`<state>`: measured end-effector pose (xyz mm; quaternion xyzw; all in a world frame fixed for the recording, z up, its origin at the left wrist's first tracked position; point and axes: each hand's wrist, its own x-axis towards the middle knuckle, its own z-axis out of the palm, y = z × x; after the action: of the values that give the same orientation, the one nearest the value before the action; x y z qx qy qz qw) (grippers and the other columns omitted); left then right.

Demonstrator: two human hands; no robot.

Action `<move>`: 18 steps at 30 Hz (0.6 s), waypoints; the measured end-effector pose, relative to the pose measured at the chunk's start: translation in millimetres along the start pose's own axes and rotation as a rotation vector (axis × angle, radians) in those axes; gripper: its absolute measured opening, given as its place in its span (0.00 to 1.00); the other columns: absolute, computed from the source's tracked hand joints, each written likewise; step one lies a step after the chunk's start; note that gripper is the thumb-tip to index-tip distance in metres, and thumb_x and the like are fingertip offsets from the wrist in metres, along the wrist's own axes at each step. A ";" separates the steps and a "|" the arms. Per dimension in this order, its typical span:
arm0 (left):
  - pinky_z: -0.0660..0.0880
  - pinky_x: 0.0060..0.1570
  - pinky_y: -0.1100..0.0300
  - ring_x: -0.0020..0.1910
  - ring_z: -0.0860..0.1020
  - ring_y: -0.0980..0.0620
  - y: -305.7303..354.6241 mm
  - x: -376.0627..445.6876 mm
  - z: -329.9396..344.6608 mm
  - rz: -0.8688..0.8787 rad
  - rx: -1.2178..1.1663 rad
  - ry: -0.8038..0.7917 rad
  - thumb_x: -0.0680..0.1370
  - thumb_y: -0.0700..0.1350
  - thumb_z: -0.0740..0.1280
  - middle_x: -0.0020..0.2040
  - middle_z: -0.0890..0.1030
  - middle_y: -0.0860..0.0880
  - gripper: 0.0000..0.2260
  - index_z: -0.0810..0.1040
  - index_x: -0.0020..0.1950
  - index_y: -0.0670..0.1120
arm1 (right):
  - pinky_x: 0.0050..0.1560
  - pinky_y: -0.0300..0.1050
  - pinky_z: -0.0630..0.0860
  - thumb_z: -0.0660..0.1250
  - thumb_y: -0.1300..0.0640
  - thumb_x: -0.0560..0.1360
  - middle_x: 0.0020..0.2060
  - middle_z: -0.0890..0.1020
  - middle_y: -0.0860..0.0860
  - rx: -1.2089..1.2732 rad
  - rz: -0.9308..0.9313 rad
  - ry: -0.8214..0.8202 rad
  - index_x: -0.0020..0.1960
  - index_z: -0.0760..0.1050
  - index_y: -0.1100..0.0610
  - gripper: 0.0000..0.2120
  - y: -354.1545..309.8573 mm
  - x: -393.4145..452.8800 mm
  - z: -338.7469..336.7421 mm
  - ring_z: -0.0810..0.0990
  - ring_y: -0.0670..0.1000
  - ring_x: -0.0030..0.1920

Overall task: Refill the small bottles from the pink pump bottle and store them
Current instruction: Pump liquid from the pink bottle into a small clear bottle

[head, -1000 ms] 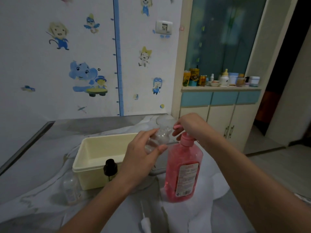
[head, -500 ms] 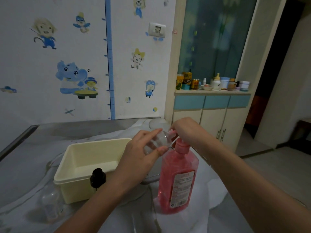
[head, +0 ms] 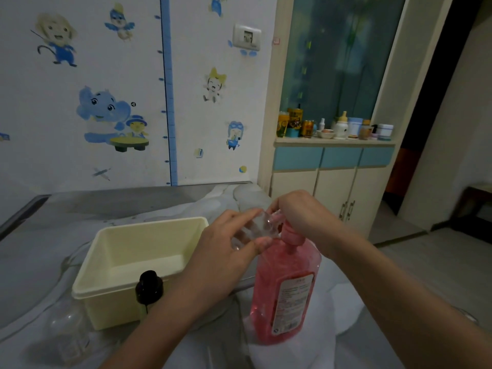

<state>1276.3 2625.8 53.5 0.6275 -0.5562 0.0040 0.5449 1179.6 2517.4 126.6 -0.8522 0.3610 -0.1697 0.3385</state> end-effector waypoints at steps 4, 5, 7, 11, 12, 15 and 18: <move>0.67 0.43 0.77 0.45 0.77 0.61 4.4 -0.4 -2.1 -0.006 -0.016 -0.009 0.72 0.49 0.72 0.48 0.78 0.55 0.18 0.77 0.62 0.54 | 0.23 0.29 0.70 0.56 0.65 0.77 0.42 0.83 0.61 0.150 0.035 0.020 0.54 0.79 0.66 0.14 2.7 8.7 -1.6 0.72 0.38 0.19; 0.68 0.43 0.76 0.44 0.77 0.61 5.0 -0.7 -2.5 -0.011 -0.021 -0.012 0.72 0.49 0.72 0.48 0.78 0.55 0.18 0.77 0.62 0.55 | 0.22 0.29 0.70 0.56 0.64 0.78 0.35 0.82 0.57 0.171 0.036 0.019 0.53 0.79 0.66 0.14 1.9 8.4 -1.4 0.72 0.38 0.19; 0.69 0.43 0.75 0.44 0.78 0.61 5.3 -1.1 -2.9 -0.016 -0.025 -0.013 0.73 0.49 0.72 0.48 0.78 0.55 0.18 0.77 0.62 0.55 | 0.23 0.30 0.71 0.55 0.65 0.78 0.31 0.77 0.51 0.190 0.038 0.017 0.53 0.79 0.65 0.14 4.0 10.5 -0.5 0.74 0.40 0.21; 0.67 0.43 0.77 0.45 0.76 0.63 3.7 -1.0 0.7 -0.025 0.002 -0.017 0.72 0.49 0.72 0.48 0.77 0.56 0.18 0.77 0.62 0.55 | 0.23 0.29 0.71 0.55 0.66 0.77 0.30 0.77 0.48 0.183 0.036 0.031 0.53 0.79 0.67 0.14 8.2 9.5 4.6 0.74 0.39 0.22; 0.66 0.44 0.77 0.45 0.75 0.63 4.2 -0.9 0.6 -0.026 0.007 -0.017 0.72 0.49 0.72 0.48 0.77 0.56 0.18 0.77 0.62 0.55 | 0.22 0.28 0.70 0.55 0.65 0.77 0.27 0.78 0.46 0.204 0.050 0.024 0.53 0.79 0.68 0.14 8.3 8.3 4.5 0.75 0.39 0.21; 0.67 0.43 0.76 0.44 0.76 0.63 5.9 -0.9 0.0 -0.026 0.005 -0.023 0.72 0.49 0.72 0.48 0.77 0.55 0.20 0.77 0.63 0.52 | 0.26 0.29 0.74 0.55 0.65 0.77 0.24 0.81 0.45 0.236 0.060 -0.003 0.55 0.78 0.68 0.15 8.6 6.3 2.9 0.79 0.39 0.26; 0.68 0.43 0.75 0.44 0.77 0.63 8.0 -0.9 -2.0 -0.026 -0.006 -0.011 0.72 0.50 0.72 0.48 0.77 0.56 0.20 0.77 0.63 0.53 | 0.24 0.29 0.73 0.56 0.65 0.77 0.20 0.79 0.44 0.267 0.064 -0.002 0.52 0.79 0.66 0.14 4.3 6.7 -1.6 0.76 0.37 0.21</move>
<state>1271.6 2629.5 59.2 0.6330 -0.5509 -0.0084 0.5439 1181.2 2509.6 125.1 -0.7879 0.3619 -0.2044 0.4543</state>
